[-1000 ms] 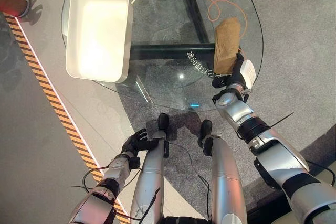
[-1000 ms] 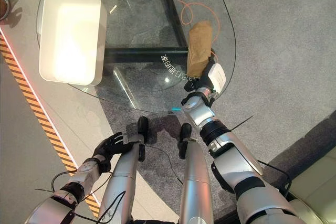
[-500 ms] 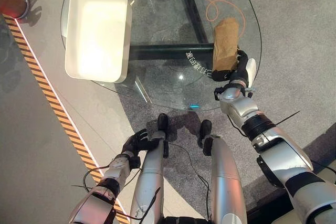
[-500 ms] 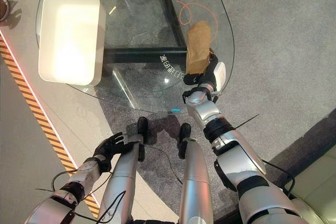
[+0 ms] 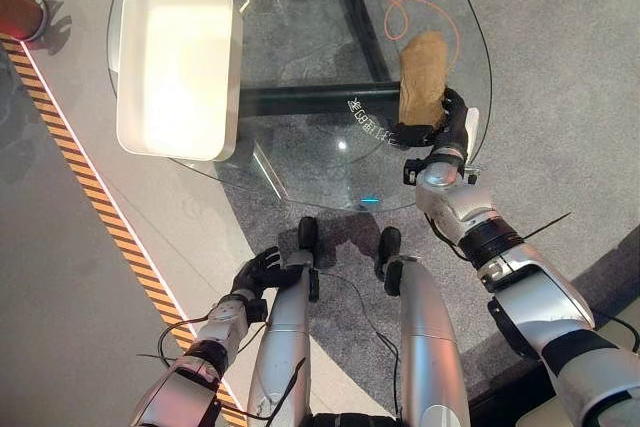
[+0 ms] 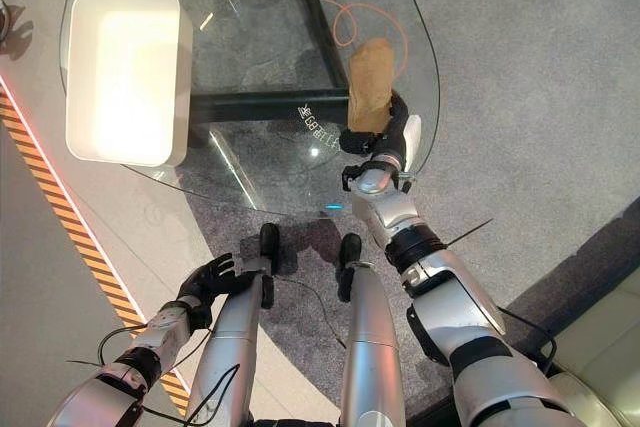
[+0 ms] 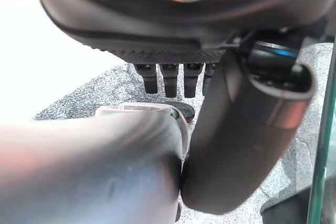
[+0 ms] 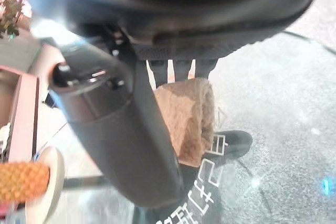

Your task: Wipe the table with a cloth and put it in the basket.

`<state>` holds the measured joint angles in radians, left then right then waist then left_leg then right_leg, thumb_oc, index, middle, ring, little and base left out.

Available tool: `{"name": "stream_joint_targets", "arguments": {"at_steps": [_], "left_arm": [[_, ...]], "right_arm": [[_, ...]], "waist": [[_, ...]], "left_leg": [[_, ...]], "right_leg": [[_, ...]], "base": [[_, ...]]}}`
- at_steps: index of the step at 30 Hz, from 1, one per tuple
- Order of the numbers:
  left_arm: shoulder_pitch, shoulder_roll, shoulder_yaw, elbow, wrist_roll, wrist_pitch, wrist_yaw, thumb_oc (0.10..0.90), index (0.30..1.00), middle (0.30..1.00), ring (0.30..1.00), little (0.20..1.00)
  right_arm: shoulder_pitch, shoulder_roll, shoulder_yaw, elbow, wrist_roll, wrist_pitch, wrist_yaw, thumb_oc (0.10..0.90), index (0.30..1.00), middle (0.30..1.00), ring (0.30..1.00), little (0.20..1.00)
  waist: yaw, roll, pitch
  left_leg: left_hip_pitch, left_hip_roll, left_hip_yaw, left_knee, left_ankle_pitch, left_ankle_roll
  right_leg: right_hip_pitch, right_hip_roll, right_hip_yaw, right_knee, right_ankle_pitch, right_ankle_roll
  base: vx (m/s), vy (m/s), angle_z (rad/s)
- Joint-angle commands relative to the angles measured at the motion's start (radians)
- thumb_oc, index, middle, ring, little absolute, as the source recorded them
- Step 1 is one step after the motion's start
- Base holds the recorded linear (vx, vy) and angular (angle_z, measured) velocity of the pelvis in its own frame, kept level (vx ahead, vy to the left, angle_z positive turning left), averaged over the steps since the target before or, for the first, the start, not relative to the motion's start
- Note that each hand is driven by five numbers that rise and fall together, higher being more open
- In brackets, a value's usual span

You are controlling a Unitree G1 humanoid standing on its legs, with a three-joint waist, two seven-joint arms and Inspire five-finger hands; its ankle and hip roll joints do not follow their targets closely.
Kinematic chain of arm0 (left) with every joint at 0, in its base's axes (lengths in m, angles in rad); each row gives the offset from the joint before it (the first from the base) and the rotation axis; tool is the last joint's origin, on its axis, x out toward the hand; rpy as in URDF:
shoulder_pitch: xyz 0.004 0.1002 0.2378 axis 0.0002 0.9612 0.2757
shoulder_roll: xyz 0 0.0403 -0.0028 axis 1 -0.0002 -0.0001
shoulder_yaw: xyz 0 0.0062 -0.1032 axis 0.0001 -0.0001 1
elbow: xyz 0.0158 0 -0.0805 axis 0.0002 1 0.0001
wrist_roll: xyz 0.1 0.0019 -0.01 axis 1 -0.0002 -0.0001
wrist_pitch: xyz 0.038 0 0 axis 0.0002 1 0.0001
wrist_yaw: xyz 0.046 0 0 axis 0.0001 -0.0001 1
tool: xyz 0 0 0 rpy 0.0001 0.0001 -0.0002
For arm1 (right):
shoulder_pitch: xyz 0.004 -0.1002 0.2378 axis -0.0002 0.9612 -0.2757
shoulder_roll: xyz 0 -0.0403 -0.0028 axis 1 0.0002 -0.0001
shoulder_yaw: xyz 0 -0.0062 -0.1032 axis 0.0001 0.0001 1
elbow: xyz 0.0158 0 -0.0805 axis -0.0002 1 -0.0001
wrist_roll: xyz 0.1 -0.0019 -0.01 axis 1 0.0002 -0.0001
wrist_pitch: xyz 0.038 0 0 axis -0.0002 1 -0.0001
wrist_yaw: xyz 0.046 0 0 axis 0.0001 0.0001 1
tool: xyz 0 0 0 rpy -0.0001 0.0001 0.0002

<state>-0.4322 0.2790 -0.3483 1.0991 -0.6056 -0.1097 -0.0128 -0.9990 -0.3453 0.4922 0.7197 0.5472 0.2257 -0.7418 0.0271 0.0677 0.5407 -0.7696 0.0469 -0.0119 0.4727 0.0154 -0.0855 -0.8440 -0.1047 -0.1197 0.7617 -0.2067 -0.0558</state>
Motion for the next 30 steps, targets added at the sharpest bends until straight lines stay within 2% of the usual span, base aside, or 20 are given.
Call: {"name": "stream_joint_targets", "arguments": {"at_steps": [1, 8, 15, 23, 24, 25, 26, 30], "left_arm": [[0.07, -0.039, -0.047, -0.009, -0.001, -0.002, 0.014, 0.8, 0.9, 0.9, 0.9, 0.9], [0.062, -0.045, -0.051, -0.005, 0.0, 0.002, 0.012, 0.8, 0.9, 0.9, 0.9, 0.9], [0.05, -0.048, -0.066, 0.015, -0.009, 0.0, 0.001, 0.8, 0.9, 0.9, 0.9, 0.9], [0.046, -0.046, -0.083, 0.017, -0.016, 0.0, -0.002, 0.8, 0.9, 0.9, 0.9, 0.9], [0.044, -0.045, -0.083, 0.017, -0.017, 0.0, -0.002, 0.8, 0.9, 0.9, 0.9, 0.9], [0.041, -0.046, -0.084, 0.017, -0.017, 0.003, -0.001, 0.8, 0.9, 0.9, 0.9, 0.9], [0.038, -0.046, -0.085, 0.016, -0.017, 0.004, -0.002, 0.8, 0.9, 0.9, 0.9, 0.9], [0.031, -0.047, -0.089, 0.025, -0.017, 0.001, -0.005, 0.8, 0.9, 0.9, 0.9, 0.9]], "right_arm": [[-0.045, 0.032, 0.034, -0.07, -0.04, 0.008, 0.086, 0.8, 0.9, 0.9, 0.9, 0.9], [-0.067, 0.03, 0.056, -0.015, -0.114, 0.069, 0.097, 0.8, 0.9, 0.9, 0.9, 0.9], [-0.107, 0.033, 0.074, 0.107, -0.12, 0.111, 0.093, 0.8, 0.9, 0.9, 0.9, 0.9], [-0.144, 0.04, 0.071, 0.181, -0.096, 0.121, 0.073, 0.8, 0.9, 0.9, 0.9, 0.9], [-0.147, 0.043, 0.07, 0.187, -0.092, 0.125, 0.073, 0.698, 0.813, 0.813, 0.813, 0.798], [-0.154, 0.045, 0.07, 0.203, -0.079, 0.126, 0.078, 0.339, 0.505, 0.505, 0.505, 0.439], [-0.157, 0.047, 0.069, 0.212, -0.076, 0.13, 0.082, 0.1, 0.3, 0.3, 0.3, 0.2], [-0.165, 0.051, 0.068, 0.256, -0.066, 0.135, 0.093, 0.1, 0.3, 0.3, 0.3, 0.2]], "waist": [[0.017, 0.045, -0.021], [0.028, 0.043, -0.021], [0.042, 0.048, -0.021], [0.056, 0.057, -0.021], [0.057, 0.057, -0.021], [0.058, 0.058, -0.021], [0.06, 0.059, -0.021], [0.063, 0.061, -0.021]], "left_leg": [[0.026, -0.055, 0.098, 0.092, -0.129, 0.075], [0.022, -0.058, 0.091, 0.094, -0.129, 0.076], [0.012, -0.061, 0.084, 0.106, -0.134, 0.081], [0.007, -0.068, 0.077, 0.108, -0.136, 0.086], [0.007, -0.069, 0.077, 0.109, -0.136, 0.086], [0.006, -0.069, 0.076, 0.109, -0.136, 0.087], [0.005, -0.07, 0.075, 0.11, -0.136, 0.087], [0.004, -0.072, 0.074, 0.111, -0.136, 0.088]], "right_leg": [[0.037, 0.014, -0.009, -0.08, 0.018, 0.014], [0.038, 0.009, -0.016, -0.077, 0.017, 0.015], [0.03, 0.0, -0.021, -0.064, 0.016, 0.016], [0.024, -0.004, -0.025, -0.058, 0.017, 0.018], [0.024, -0.004, -0.025, -0.057, 0.017, 0.018], [0.023, -0.005, -0.026, -0.056, 0.017, 0.018], [0.022, -0.005, -0.026, -0.057, 0.018, 0.018], [0.023, -0.007, -0.028, -0.058, 0.02, 0.018]], "base": [[0.0, 0.0, 0.0], [0.0, 0.0, 0.0], [0.0, 0.006, 0.02], [0.0, 0.0, 0.0], [0.0, 0.0, 0.0], [0.0, 0.0, 0.0], [0.0, 0.0, 0.0], [0.0, 0.0, 0.0]]}}
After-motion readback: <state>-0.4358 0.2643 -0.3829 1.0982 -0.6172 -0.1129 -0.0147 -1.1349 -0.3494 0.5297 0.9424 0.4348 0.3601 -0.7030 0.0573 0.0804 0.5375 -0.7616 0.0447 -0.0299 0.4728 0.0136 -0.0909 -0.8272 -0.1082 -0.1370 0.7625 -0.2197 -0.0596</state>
